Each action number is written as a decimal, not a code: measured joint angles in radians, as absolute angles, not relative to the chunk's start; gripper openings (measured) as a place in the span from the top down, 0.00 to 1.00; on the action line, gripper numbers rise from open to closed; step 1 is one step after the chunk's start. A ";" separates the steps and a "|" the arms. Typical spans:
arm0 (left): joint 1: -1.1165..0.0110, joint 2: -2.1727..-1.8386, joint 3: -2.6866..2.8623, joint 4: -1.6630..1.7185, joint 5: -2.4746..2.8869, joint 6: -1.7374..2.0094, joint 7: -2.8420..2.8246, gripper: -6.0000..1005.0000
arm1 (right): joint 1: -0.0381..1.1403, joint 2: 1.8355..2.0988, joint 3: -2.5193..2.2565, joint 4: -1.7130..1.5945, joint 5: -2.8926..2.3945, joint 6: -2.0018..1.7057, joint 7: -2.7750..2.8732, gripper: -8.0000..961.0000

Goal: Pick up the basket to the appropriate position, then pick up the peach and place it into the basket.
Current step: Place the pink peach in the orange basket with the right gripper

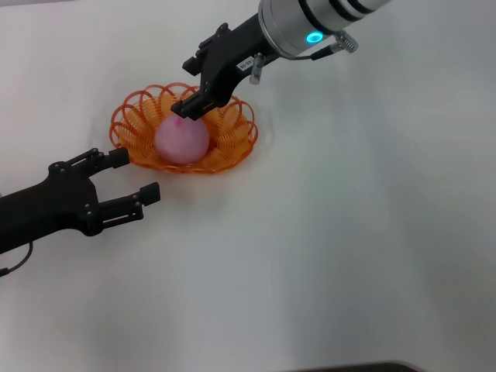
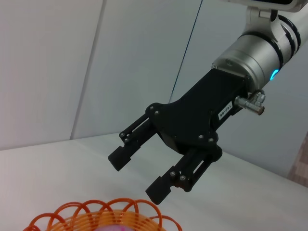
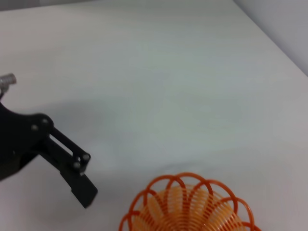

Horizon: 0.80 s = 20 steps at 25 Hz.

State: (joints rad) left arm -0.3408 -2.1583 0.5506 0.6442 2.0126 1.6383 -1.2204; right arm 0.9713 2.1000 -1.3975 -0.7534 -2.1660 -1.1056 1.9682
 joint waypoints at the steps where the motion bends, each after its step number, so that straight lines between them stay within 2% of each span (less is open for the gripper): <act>1: -0.341 -2.158 0.551 0.644 2.013 1.638 -1.220 0.13 | 0.969 2.100 -1.398 -0.757 -2.158 -1.107 1.966 0.22; 7: -0.341 -2.158 0.545 0.644 2.012 1.638 -1.220 0.13 | 0.927 2.090 -1.375 -0.768 -2.073 -1.119 1.905 0.22; 20: -0.344 -2.155 0.546 0.646 2.011 1.645 -1.226 0.13 | 0.713 2.086 -1.196 -0.933 -1.981 -1.283 1.785 0.22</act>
State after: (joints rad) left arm -0.3441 -2.1546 0.5456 0.6463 2.0110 1.6446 -1.2264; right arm 0.7127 2.0859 -1.1963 -0.9333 -1.9810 -1.2834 1.7849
